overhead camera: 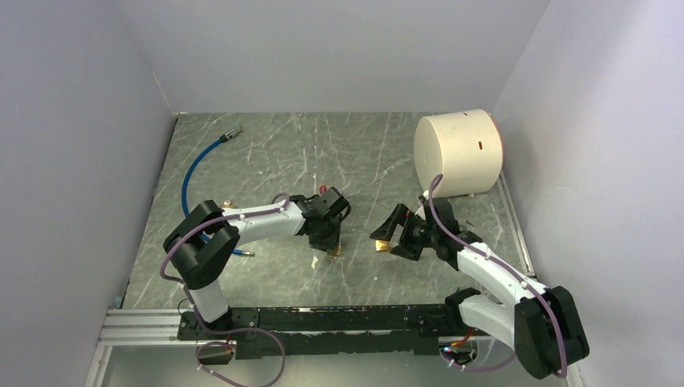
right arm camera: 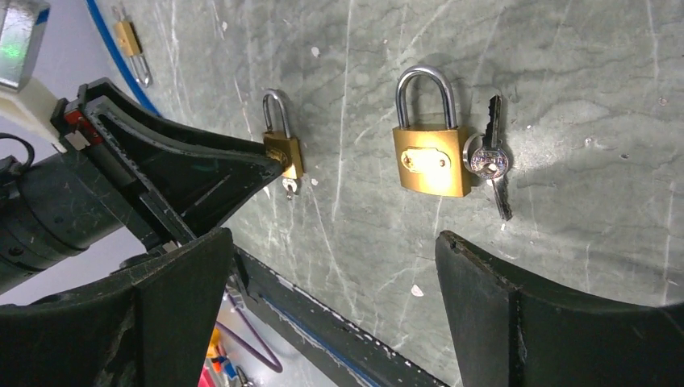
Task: Lock with the key
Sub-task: Move the lock to the center of the board.
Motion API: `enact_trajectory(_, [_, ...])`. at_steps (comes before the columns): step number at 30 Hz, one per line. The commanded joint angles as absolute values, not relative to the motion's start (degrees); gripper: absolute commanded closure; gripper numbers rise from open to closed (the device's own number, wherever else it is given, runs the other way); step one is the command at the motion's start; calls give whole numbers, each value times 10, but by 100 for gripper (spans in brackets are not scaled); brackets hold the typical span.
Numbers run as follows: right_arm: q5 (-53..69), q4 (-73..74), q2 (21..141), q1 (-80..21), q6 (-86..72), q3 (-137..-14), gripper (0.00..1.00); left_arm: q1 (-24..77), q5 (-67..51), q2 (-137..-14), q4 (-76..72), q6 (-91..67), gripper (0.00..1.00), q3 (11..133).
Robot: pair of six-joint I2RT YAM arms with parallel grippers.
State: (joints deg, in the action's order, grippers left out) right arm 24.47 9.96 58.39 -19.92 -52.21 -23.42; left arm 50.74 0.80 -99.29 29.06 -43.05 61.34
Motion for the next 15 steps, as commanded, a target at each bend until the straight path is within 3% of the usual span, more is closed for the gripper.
enact_trajectory(1, [239, 100, 594, -204, -503, -268, 2, 511, 34, -980, 308, -445, 58, 611])
enact_trajectory(5, [215, 127, 601, -212, -492, -291, 4, 511, 39, -948, 306, -448, 41, 606])
enact_trajectory(15, [99, 187, 667, -312, -497, -363, 11, 423, 22, -787, 317, -425, 23, 552])
